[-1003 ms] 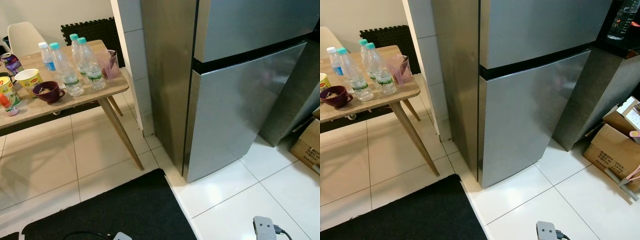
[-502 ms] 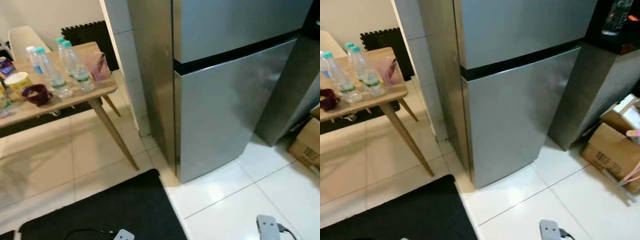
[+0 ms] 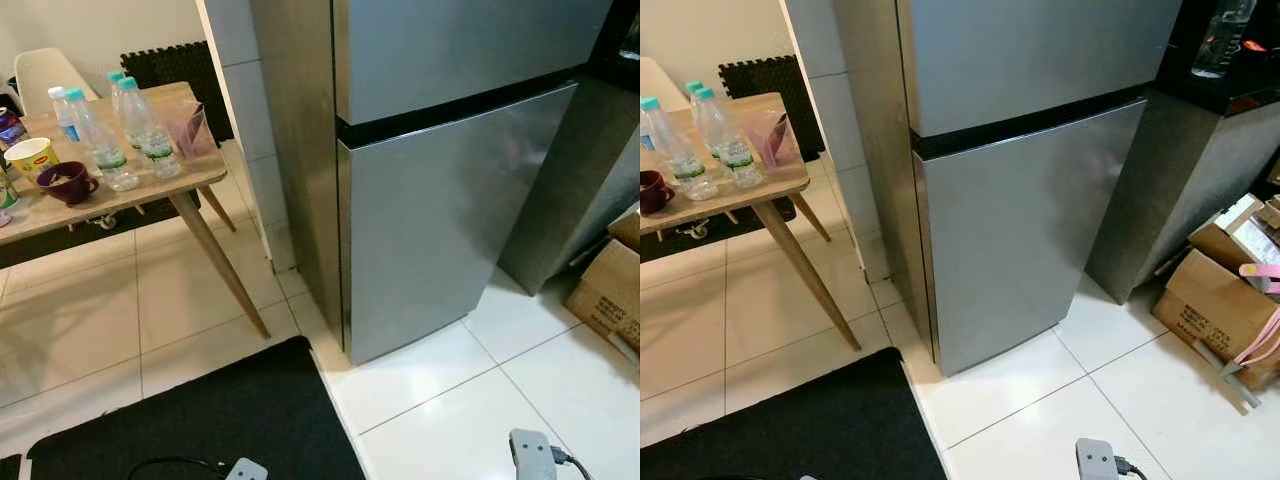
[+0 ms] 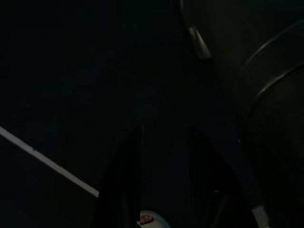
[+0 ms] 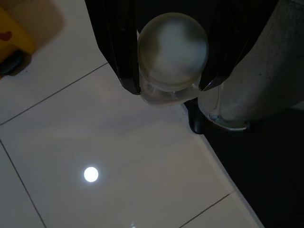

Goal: Restocking fridge

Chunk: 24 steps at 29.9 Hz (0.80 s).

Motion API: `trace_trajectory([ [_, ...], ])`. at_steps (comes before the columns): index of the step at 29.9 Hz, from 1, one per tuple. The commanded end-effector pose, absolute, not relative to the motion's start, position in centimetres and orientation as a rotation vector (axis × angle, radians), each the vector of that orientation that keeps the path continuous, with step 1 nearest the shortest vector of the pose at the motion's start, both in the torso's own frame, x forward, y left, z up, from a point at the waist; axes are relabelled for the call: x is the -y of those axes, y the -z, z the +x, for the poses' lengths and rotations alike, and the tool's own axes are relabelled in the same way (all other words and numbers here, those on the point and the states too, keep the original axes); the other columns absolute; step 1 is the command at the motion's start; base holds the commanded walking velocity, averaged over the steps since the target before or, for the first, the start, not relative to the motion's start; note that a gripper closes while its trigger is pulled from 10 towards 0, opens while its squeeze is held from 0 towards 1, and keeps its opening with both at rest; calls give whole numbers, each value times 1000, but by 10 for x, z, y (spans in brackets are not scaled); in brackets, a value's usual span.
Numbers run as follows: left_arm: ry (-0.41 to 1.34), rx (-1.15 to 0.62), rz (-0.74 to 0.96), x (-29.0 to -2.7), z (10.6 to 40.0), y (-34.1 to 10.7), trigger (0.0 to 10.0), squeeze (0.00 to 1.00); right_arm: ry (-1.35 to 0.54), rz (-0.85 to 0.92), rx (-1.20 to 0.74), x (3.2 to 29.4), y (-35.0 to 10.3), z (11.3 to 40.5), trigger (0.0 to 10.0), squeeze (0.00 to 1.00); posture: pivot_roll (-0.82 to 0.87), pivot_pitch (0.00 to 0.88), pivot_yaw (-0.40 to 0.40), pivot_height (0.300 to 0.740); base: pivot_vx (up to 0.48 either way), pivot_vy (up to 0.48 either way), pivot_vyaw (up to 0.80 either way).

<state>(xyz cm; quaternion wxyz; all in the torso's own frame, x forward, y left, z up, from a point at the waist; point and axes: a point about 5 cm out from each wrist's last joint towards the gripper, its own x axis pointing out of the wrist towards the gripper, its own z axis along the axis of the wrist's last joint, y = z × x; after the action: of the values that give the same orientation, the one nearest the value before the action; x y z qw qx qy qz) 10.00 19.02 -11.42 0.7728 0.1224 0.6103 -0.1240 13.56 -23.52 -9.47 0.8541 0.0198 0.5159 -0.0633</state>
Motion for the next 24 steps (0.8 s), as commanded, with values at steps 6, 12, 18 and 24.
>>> trace_trajectory([
  [6, 255, -1108, 219, -171, 149, 101, 10000, 0, 122, 34, -1088, 234, 95, 135, 10000, 0, -97, 0, 9, 740, 0, -240, 0],
  [12, 259, -1112, 219, -171, 148, 101, 10000, 0, 126, 36, -1089, 235, 95, 134, 10000, 0, -98, 1, 8, 740, 0, 0, 0],
  [18, 261, -1110, 206, -169, 148, 101, 10000, 0, 124, 36, -1087, 235, 95, 135, 10000, 0, -98, 4, 6, 740, 0, 0, 0],
  [24, 260, -1106, 194, -168, 148, 101, 10000, 0, 122, 33, -1088, 234, 95, 135, 10000, 0, -96, 3, 6, 740, 0, 0, 0],
])
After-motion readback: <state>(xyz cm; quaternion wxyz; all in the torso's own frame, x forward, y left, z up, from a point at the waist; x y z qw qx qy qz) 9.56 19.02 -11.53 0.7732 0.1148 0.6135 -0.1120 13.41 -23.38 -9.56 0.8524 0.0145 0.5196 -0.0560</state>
